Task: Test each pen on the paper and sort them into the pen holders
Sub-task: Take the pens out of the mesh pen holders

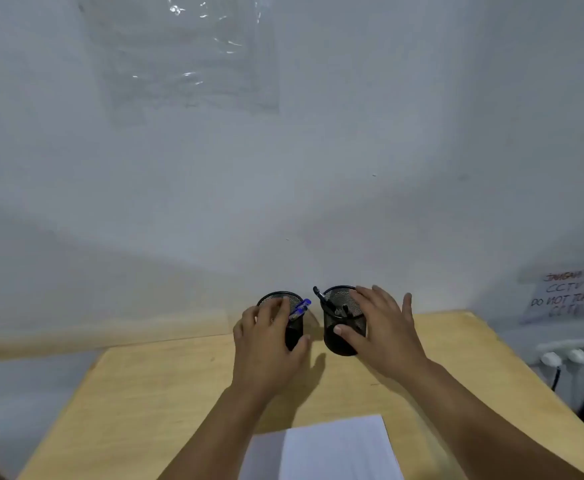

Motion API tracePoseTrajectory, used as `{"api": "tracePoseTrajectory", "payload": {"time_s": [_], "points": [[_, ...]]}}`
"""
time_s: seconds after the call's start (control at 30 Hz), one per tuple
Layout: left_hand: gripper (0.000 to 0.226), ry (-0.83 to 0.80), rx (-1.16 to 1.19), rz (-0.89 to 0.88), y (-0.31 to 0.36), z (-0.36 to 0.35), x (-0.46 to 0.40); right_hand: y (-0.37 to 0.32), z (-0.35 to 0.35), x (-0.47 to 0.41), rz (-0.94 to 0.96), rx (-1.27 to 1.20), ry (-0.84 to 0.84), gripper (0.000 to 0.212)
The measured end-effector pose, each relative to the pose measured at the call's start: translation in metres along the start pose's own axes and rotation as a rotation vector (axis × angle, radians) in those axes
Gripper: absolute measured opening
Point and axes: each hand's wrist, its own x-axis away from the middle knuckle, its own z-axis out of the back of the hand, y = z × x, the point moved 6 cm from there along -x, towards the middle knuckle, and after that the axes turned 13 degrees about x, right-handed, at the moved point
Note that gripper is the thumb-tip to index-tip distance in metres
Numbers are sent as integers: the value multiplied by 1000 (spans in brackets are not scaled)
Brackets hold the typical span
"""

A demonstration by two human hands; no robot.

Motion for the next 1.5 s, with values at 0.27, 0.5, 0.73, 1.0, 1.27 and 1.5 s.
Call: {"api": "tracePoseTrajectory", "payload": {"time_s": [0.27,0.5,0.73,1.0,1.27,1.5], "points": [[61,44,-23,-6,3,-13,-19,-22,0,-22,79,30,80,70],[40,75,16,22,-2,-23,-27,-30,-11,-32,49,-71,83,47],[21,157,104,53,-2,-21,-25,-31,-15,-34,-30,-177,91,18],[19,182,245,46,2,-12,-21,-29,-1,-33,3,-343,164,14],[26,308,437,-48,28,23,-28,-42,44,-24,37,-557,210,17],[16,304,750,-61,48,62,-4,-64,73,-4,38,-747,198,13]]}}
